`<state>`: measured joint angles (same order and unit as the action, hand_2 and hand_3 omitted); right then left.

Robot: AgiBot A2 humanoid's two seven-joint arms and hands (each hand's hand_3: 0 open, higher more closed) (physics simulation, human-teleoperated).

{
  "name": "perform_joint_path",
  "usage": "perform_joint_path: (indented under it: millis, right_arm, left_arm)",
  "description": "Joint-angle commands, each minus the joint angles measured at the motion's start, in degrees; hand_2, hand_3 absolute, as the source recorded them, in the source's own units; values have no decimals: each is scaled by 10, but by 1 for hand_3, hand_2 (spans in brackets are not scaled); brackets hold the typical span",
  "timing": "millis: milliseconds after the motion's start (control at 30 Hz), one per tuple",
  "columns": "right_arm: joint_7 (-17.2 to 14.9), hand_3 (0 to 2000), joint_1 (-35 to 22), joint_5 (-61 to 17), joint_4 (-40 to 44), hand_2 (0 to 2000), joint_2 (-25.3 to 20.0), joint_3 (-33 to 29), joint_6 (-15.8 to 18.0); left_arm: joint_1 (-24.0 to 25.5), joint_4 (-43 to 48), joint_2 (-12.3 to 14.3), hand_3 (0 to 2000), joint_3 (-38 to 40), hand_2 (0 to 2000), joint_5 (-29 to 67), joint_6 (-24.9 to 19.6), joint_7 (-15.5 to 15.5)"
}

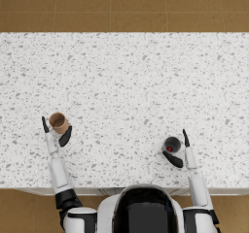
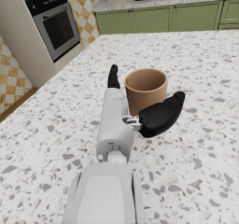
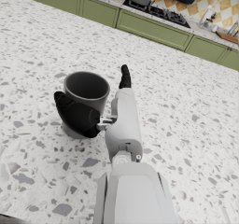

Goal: Pick up two cups and pour the berry on the right into the cup on the left

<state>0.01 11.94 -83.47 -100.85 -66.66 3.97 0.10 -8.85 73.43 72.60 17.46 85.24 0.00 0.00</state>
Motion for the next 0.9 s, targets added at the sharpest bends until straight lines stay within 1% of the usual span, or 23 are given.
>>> perform_joint_path:
  millis: [33, 200, 400, 567, 633, 733, 900]
  right_arm:
    - [0, 0, -7, 0, 20, 0, -3, -4, 3]
    - [3, 0, -23, 0, 58, 0, -14, 2, 18]
    - [4, 0, -44, 0, 94, 0, -28, 4, 26]
    - [3, 0, -57, 0, 123, 0, -38, 12, 22]
    - [2, 0, -56, 0, 120, 0, -41, 13, 17]
    - [2, 0, -66, 0, 130, 0, -46, 14, 7]
    - [1, 0, -68, 0, 122, 0, -51, 11, 2]
  left_arm:
    - [-28, -32, -4, 0, -1, 0, 0, 0, 0]
    - [-52, -85, -3, 0, -6, 0, 0, 0, 0]
    - [-67, -108, 1, 0, -10, 0, 0, 0, 0]
    - [-89, -137, 2, 0, -5, 0, 0, 0, 0]
    - [-90, -132, 4, 0, -7, 0, 0, 0, 0]
    - [-106, -159, 4, 0, -6, 0, 0, 0, 0]
    - [-112, -164, 8, 0, -14, 0, 0, 0, 0]
